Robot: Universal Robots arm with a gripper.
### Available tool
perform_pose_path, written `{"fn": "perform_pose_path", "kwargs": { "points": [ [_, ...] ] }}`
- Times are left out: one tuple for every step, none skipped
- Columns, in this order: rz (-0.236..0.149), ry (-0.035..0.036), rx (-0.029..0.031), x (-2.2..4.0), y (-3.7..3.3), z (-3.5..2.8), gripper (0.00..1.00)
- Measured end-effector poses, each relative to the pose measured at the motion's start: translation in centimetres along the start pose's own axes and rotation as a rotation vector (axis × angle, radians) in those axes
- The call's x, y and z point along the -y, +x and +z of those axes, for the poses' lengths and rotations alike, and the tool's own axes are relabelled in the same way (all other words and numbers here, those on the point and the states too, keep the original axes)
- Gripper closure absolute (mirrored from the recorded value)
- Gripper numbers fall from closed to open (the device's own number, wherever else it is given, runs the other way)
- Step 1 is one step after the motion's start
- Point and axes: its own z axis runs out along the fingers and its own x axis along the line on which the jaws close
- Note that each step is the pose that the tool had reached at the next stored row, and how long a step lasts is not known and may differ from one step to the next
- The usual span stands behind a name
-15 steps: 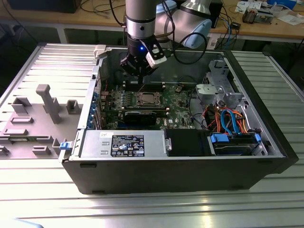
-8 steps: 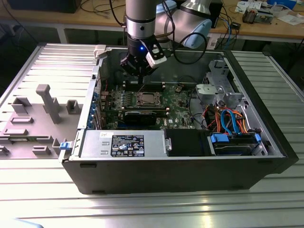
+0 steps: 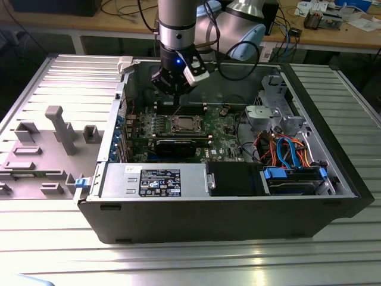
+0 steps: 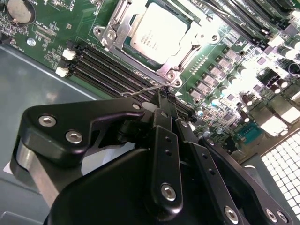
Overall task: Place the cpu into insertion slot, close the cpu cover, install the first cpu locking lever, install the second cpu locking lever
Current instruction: 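Install the first cpu locking lever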
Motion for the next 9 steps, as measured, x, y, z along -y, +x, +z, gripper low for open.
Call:
{"fn": "perform_pose_path", "kwargs": {
  "points": [
    [0.000, 0.0000, 0.0000, 0.01, -0.15, 0.01, 0.89],
    [0.000, 0.0000, 0.0000, 0.02, -0.24, 0.02, 0.89],
    [0.000, -0.0001, 0.0000, 0.02, -0.31, 0.03, 0.89],
    [0.000, 0.0000, 0.0000, 0.03, -0.42, 0.04, 0.89],
    [0.000, -0.0001, 0.0001, 0.03, -0.51, 0.06, 0.89],
    [0.000, -0.0001, 0.0001, 0.04, -0.58, 0.07, 0.89],
    [0.000, 0.0000, 0.0001, 0.04, -0.65, 0.09, 0.89],
    [0.000, 0.0002, 0.0000, 0.05, -0.76, 0.11, 0.89],
    [0.000, 0.0002, 0.0000, 0.05, -0.82, 0.13, 0.89]
  ]
}}
